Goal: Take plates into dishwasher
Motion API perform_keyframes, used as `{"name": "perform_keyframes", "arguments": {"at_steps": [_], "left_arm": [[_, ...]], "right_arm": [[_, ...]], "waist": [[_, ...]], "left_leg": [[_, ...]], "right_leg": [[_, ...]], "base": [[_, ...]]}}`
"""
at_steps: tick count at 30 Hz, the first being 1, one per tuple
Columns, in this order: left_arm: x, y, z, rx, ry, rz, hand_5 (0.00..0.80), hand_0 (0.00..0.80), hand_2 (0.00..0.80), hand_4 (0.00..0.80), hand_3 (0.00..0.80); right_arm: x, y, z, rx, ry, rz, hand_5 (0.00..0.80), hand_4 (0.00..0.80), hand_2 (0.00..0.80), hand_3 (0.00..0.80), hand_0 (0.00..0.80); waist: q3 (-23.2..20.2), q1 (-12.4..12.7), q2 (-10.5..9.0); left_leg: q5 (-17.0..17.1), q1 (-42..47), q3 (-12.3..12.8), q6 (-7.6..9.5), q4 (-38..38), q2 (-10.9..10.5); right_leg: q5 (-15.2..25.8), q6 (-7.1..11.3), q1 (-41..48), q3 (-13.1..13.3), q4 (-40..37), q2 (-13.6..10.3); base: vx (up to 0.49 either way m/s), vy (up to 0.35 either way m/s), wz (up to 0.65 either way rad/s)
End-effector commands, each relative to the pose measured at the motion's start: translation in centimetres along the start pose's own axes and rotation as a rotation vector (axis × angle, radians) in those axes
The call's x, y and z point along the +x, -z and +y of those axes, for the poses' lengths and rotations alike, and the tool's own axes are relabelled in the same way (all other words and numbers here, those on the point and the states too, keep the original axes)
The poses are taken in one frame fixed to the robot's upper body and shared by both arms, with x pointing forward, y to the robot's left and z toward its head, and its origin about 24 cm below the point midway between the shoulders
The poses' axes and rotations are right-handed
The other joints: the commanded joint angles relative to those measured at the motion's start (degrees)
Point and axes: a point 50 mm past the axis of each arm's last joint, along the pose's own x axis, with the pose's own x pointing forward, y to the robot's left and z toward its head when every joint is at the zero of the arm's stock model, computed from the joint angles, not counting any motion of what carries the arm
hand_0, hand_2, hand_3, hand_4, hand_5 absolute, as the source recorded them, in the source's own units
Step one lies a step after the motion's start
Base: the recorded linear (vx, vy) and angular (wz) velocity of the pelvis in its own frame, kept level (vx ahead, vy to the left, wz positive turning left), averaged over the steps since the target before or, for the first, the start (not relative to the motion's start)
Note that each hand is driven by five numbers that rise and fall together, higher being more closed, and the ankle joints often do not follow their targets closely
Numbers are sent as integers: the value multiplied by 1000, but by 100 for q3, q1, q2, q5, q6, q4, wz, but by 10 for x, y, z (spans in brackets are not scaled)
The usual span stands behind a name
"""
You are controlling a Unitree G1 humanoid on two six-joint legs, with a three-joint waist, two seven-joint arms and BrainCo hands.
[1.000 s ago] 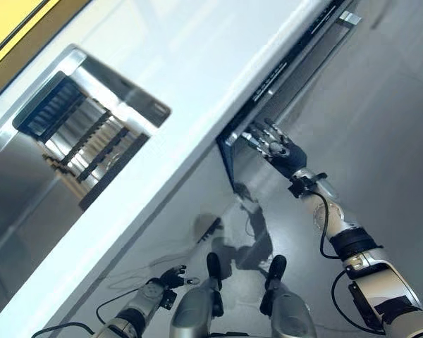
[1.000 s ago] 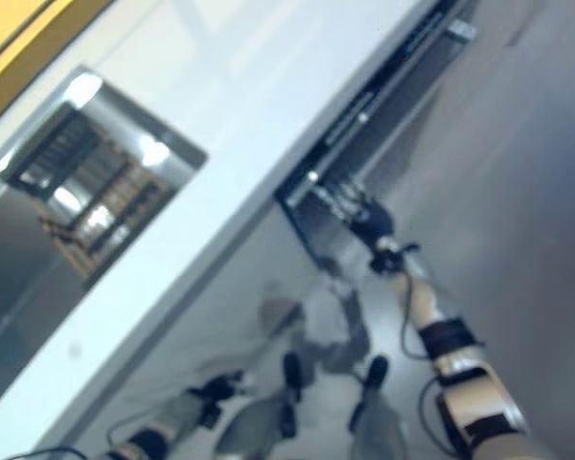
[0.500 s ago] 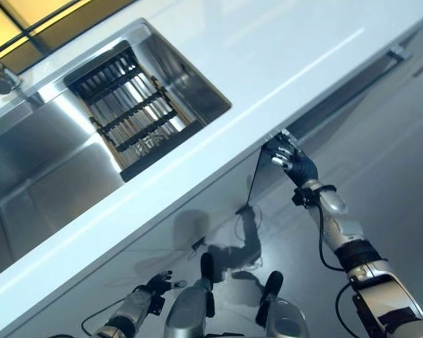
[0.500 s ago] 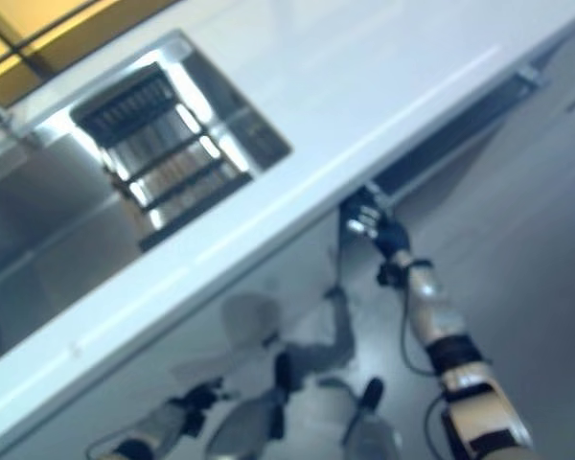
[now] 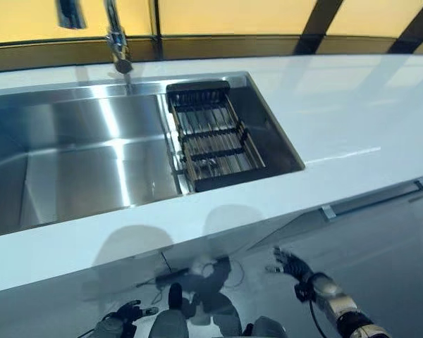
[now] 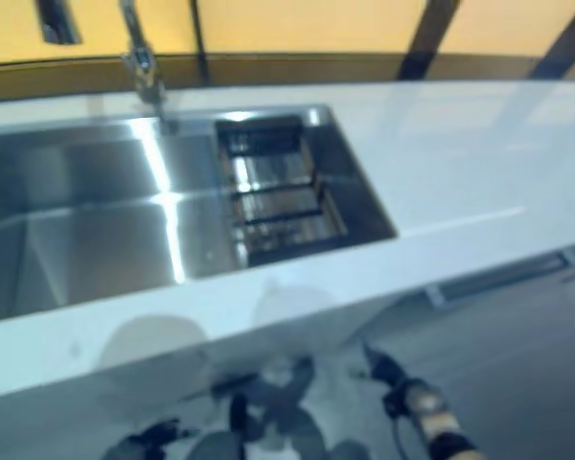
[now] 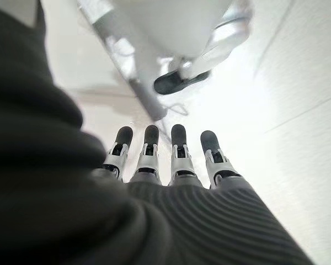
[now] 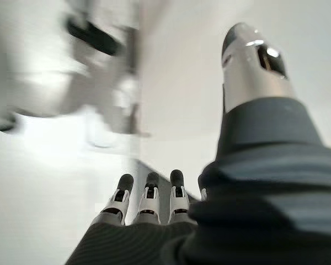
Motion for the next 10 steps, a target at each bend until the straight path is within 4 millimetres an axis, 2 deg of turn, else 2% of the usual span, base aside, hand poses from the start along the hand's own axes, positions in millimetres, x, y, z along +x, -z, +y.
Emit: {"name": "perform_keyframes", "arguments": {"at_steps": [1, 5, 7, 10], "left_arm": [[3, -15, 4, 88, -1, -5, 0, 0, 0, 0, 0], [3, -14, 4, 112, 10, 18, 0, 0, 0, 0, 0], [3, -12, 4, 110, 10, 24, 0, 0, 0, 0, 0], [2, -8, 4, 108, -6, 29, 0, 0, 0, 0, 0]], "right_arm": [[0, 3, -7, 67, 50, 38, 0, 0, 0, 0, 0], [-7, 38, -7, 110, 77, 209, 0, 0, 0, 0, 0], [-10, 50, -6, 108, 85, 275, 0, 0, 0, 0, 0], [-14, 63, -3, 100, 71, 346, 0, 0, 0, 0, 0]], "waist": [[-102, 57, -81], [-284, -102, -29], [-347, -106, -33], [-427, -40, -30]], "left_leg": [[-550, -16, -210, 329, 195, -328], [-592, -88, -594, 385, 320, -383], [-578, -122, -679, 376, 358, -380], [-468, -143, -718, 271, 320, -302]], "right_leg": [[1342, 166, -87, 857, -319, -141], [1121, 82, -94, 1481, -368, 177], [964, 66, -44, 1544, -493, 257], [652, 45, 140, 1432, -818, 343]], "base": [[87, -121, 47], [15, -146, 61], [-79, -180, 50], [-100, -177, 15]]}}
